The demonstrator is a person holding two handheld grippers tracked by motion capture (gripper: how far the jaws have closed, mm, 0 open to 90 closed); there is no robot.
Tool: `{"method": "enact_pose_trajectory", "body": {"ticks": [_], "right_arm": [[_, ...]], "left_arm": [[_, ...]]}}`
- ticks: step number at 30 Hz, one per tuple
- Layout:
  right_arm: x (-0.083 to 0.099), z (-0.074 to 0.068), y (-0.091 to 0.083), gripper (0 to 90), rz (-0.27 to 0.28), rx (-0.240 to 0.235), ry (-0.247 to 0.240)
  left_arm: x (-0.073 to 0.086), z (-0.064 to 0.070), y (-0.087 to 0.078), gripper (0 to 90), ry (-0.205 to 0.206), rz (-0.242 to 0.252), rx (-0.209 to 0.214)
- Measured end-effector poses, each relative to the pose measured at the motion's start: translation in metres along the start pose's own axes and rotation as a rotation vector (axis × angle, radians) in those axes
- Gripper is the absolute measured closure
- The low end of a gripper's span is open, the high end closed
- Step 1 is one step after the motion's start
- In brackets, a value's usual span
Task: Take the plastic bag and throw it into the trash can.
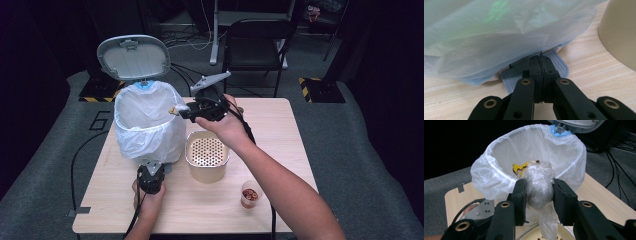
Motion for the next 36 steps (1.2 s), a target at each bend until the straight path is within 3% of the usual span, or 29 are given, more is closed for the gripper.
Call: {"method": "enact_pose_trajectory", "body": {"ticks": [6, 22, 36], "right_arm": [[-0.011, -0.006, 0.016, 64.7, -0.001, -0.002, -0.031], [-0.027, -0.012, 0.063, 64.6, -0.025, 0.011, -0.012], [-0.036, -0.018, 0.084, 64.5, -0.006, 0.020, -0.019]], "left_arm": [[0.001, 0.000, -0.001, 89.1, 0.004, -0.018, 0.000], [0.001, 0.000, -0.001, 89.0, 0.001, -0.019, 0.004], [0.001, 0.000, -0.001, 89.0, 0.008, -0.018, -0.002]]}}
Point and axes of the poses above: each handheld gripper's, and its own axes: y roughly forward along the jaws, x roughly out of its underside, z roughly to its right, the point moved 9 cm from there along y, roughly forward along the jaws, and after that the axes turned 2 degrees about z, right-handed, at the moved point
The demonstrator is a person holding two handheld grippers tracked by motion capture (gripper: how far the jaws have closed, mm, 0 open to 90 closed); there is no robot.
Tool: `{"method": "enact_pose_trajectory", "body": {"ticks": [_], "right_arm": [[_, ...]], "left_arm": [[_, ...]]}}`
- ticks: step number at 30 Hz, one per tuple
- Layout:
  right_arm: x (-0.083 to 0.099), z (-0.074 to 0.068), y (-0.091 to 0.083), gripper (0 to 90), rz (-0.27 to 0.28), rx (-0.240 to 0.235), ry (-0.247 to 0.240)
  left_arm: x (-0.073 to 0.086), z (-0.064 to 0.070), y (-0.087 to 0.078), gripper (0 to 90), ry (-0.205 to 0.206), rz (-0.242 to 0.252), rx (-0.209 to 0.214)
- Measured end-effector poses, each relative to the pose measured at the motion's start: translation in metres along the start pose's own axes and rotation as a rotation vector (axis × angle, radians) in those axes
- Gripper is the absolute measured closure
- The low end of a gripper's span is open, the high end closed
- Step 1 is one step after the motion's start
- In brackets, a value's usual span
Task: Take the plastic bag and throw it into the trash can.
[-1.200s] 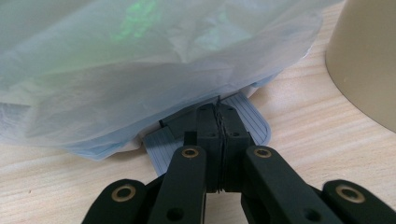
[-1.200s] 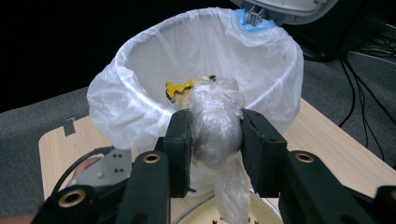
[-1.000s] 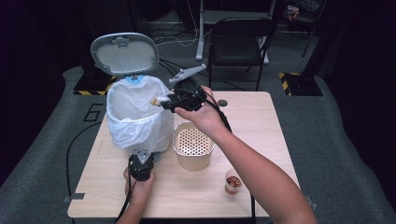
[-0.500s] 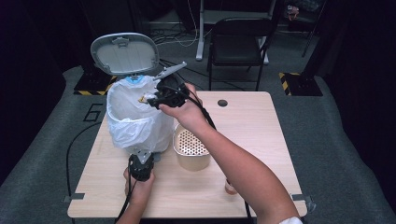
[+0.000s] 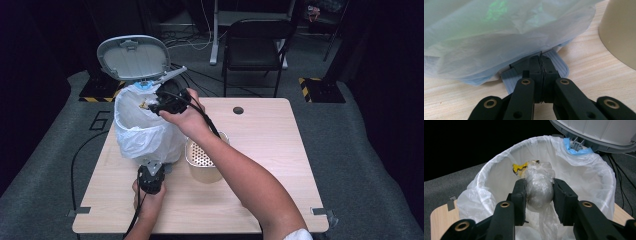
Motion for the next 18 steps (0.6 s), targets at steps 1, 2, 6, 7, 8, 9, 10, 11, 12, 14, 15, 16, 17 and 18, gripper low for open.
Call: {"method": "enact_pose_trajectory", "body": {"ticks": [1, 2, 6, 7, 8, 9, 10, 11, 12, 14, 15, 16, 17, 18], "right_arm": [[0.000, 0.000, 0.000, 64.5, 0.000, 0.000, 0.000], [-0.001, -0.001, 0.003, 64.5, 0.001, 0.000, 0.001], [0.000, -0.001, 0.008, 64.4, -0.004, 0.006, 0.006], [-0.001, -0.001, 0.009, 64.5, -0.002, 0.008, 0.000], [-0.001, -0.001, 0.010, 64.4, -0.002, 0.010, 0.002], [-0.001, -0.001, 0.010, 64.4, -0.002, 0.010, 0.002], [-0.001, -0.001, 0.011, 64.4, -0.002, 0.013, 0.005], [-0.001, -0.001, 0.013, 64.4, 0.000, 0.016, 0.004], [-0.001, -0.001, 0.016, 64.1, 0.002, 0.018, 0.006], [-0.001, -0.002, 0.019, 61.1, 0.001, 0.025, 0.011], [-0.001, -0.002, 0.019, 55.9, 0.003, 0.030, 0.013], [-0.001, -0.002, 0.019, 55.9, 0.003, 0.030, 0.013], [-0.001, -0.002, 0.020, 50.5, 0.009, 0.038, 0.014], [-0.001, -0.002, 0.020, 47.4, 0.017, 0.047, 0.014]], "left_arm": [[0.000, 0.000, 0.000, 89.0, -0.002, 0.006, -0.001], [0.000, 0.000, 0.000, 89.0, -0.006, -0.002, 0.002], [0.000, 0.000, 0.000, 89.1, -0.003, 0.001, 0.000], [0.000, 0.001, 0.000, 89.1, -0.006, 0.001, 0.001], [0.000, 0.001, 0.000, 89.0, -0.006, 0.000, 0.002], [0.000, 0.001, 0.000, 89.0, -0.006, 0.000, 0.002], [0.000, 0.000, 0.000, 89.0, -0.004, 0.000, 0.003], [0.000, 0.000, 0.000, 89.1, -0.001, -0.001, 0.002], [0.000, 0.000, 0.000, 89.0, 0.000, 0.002, -0.002], [0.000, -0.001, 0.000, 89.0, 0.007, 0.003, -0.004], [0.000, -0.001, 0.000, 89.0, 0.007, 0.003, -0.004], [0.000, 0.000, 0.000, 89.0, 0.001, 0.006, -0.002], [0.000, 0.000, 0.000, 89.0, 0.001, 0.006, -0.002], [0.000, -0.001, 0.000, 89.0, 0.002, 0.002, -0.006]]}}
Point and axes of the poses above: each handheld gripper's, and its own axes: y roughly forward along the jaws, x roughly out of its underside, z roughly to its right, the point moved 9 cm from there along y, roughly forward along the jaws, and after that the axes turned 2 degrees about z, right-handed, at the moved point
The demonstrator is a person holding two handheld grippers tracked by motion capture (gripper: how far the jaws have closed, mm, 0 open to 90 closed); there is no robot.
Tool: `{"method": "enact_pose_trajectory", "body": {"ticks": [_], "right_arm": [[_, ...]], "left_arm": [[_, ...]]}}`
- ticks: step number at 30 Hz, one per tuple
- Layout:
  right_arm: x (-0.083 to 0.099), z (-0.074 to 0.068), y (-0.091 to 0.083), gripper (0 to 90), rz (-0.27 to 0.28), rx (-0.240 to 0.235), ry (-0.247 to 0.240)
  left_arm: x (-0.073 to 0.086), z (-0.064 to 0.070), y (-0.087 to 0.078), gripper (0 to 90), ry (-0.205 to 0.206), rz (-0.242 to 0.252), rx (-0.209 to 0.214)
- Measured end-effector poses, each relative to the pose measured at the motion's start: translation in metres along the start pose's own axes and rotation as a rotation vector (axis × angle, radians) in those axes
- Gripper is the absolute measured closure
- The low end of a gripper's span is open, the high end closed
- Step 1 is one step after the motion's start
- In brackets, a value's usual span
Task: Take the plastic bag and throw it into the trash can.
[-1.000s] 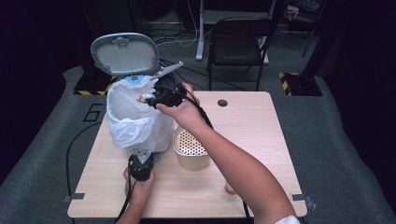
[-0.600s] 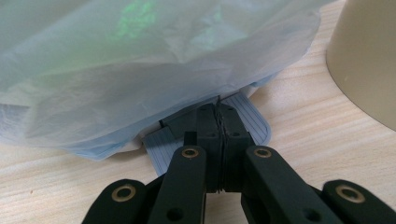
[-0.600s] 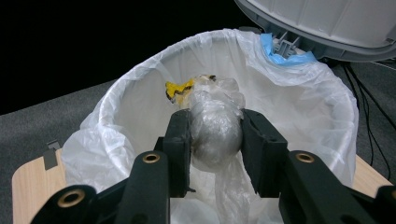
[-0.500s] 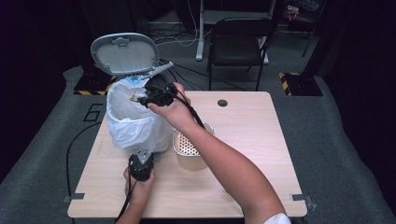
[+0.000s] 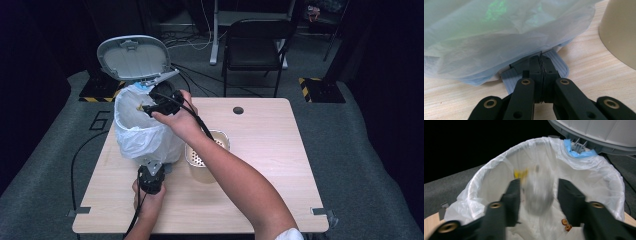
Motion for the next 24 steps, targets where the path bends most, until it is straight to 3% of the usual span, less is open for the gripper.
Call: {"method": "enact_pose_trajectory", "body": {"ticks": [11, 13, 19, 24], "right_arm": [[0.000, -0.004, -0.017, 46.8, 0.022, -0.003, -0.025], [0.001, -0.004, -0.021, 46.8, 0.019, -0.001, -0.027], [0.004, 0.010, -0.037, 46.4, 0.026, 0.021, -0.010], [0.010, 0.016, -0.051, 44.4, 0.028, 0.030, -0.006]], "left_arm": [[0.000, 0.001, 0.000, 89.0, -0.006, -0.001, 0.006], [0.000, -0.001, 0.000, 89.0, 0.008, -0.005, 0.000], [0.000, 0.001, 0.000, 89.0, -0.009, -0.001, 0.009], [0.000, -0.001, -0.001, 89.0, 0.004, -0.007, 0.005]]}}
Point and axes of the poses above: each handheld gripper's, and its own axes: y roughly forward along the jaws, x roughly out of its underside, z roughly to its right, the point moved 9 cm from there along y, roughly forward along the jaws, and after that the axes turned 2 degrees about z, right-handed, at the moved point
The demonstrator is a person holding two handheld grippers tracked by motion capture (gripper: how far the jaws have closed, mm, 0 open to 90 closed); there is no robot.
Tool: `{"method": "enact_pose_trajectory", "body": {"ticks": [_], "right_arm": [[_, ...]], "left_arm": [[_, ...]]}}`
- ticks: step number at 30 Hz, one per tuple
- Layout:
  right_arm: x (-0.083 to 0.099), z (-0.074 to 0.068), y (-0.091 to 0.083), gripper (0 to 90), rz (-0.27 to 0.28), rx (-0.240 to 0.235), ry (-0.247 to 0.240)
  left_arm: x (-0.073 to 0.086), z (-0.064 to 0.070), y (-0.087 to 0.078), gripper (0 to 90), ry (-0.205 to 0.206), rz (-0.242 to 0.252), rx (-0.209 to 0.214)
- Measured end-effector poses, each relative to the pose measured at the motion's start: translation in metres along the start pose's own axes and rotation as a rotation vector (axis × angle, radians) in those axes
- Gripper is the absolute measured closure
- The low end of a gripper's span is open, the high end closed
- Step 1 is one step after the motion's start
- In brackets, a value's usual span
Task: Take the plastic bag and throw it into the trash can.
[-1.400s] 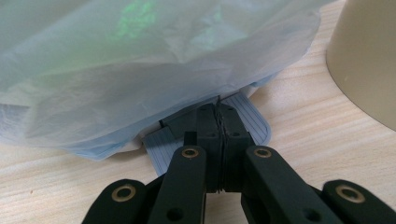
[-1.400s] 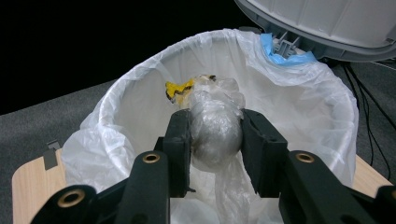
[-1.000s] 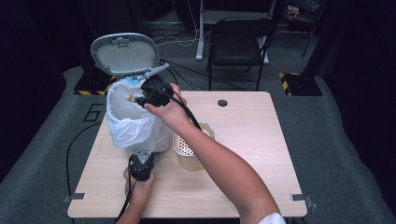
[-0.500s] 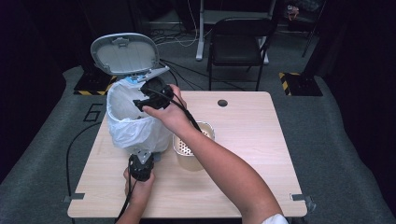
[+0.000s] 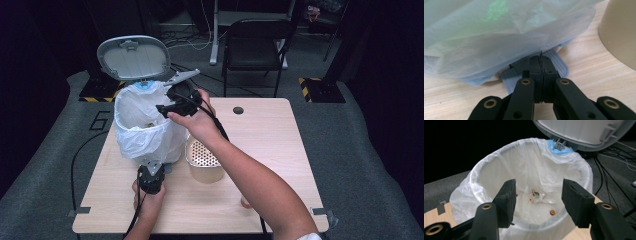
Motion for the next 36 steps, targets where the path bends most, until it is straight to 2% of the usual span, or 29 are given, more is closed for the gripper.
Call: {"method": "enact_pose_trajectory", "body": {"ticks": [6, 10, 15, 16, 17, 19, 21, 22, 23, 24, 26, 31, 32, 33, 34, 35, 36], "right_arm": [[0.005, 0.005, -0.016, 42.5, 0.009, 0.008, 0.000], [0.013, 0.010, -0.031, 42.2, 0.011, 0.026, -0.022], [0.023, 0.018, -0.039, 42.5, 0.012, 0.041, -0.006], [0.028, 0.023, -0.043, 43.2, 0.014, 0.045, 0.001], [0.028, 0.023, -0.043, 43.2, 0.014, 0.045, 0.001], [0.040, 0.033, -0.049, 46.0, 0.005, 0.063, -0.011], [0.044, 0.036, -0.051, 46.9, 0.001, 0.072, -0.012], [0.054, 0.045, -0.053, 47.6, -0.003, 0.089, 0.003], [0.054, 0.045, -0.053, 47.6, -0.003, 0.089, 0.003], [0.063, 0.055, -0.055, 48.7, 0.001, 0.102, 0.020], [0.068, 0.058, -0.055, 49.1, 0.000, 0.101, 0.033], [0.092, 0.078, -0.058, 51.3, -0.012, 0.126, 0.071], [0.103, 0.085, -0.057, 50.8, -0.020, 0.132, 0.094], [0.103, 0.085, -0.057, 50.8, -0.020, 0.132, 0.094], [0.115, 0.092, -0.055, 49.9, -0.040, 0.139, 0.109], [0.115, 0.092, -0.055, 49.9, -0.040, 0.139, 0.109], [0.126, 0.098, -0.053, 52.2, -0.056, 0.143, 0.113]], "left_arm": [[0.000, 0.000, 0.000, 89.0, -0.001, 0.002, -0.002], [0.000, 0.000, 0.000, 89.0, -0.001, 0.001, -0.001], [0.000, 0.000, 0.001, 89.0, 0.001, 0.011, -0.005], [0.000, 0.003, 0.001, 89.1, -0.029, 0.014, 0.003], [0.000, 0.003, 0.001, 89.0, -0.029, 0.014, 0.003], [0.000, 0.003, 0.002, 89.0, -0.030, 0.014, 0.003], [0.000, 0.003, 0.002, 89.0, -0.039, 0.015, 0.003], [0.001, 0.002, 0.000, 89.0, -0.016, -0.002, 0.009], [0.001, 0.002, 0.000, 89.0, -0.016, -0.002, 0.009], [0.001, 0.002, 0.001, 89.0, -0.016, 0.000, 0.009], [0.001, 0.002, 0.001, 89.0, -0.017, 0.003, 0.007], [0.001, 0.002, 0.001, 89.0, -0.009, 0.007, 0.003], [0.001, 0.002, 0.001, 89.0, -0.010, 0.006, 0.003], [0.001, 0.002, 0.001, 89.0, -0.009, 0.008, 0.003], [0.001, 0.002, 0.001, 89.0, -0.008, 0.007, 0.003], [0.001, 0.002, 0.001, 89.0, -0.007, 0.008, 0.003], [0.001, 0.002, 0.001, 89.0, -0.011, 0.005, 0.007]]}}
Point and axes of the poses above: each handheld gripper's, and its own axes: y roughly forward along the jaws, x roughly out of its underside, z roughly to its right, the point moved 9 cm from there along y, roughly forward along the jaws, and after that the axes turned 2 degrees about z, right-handed, at the moved point
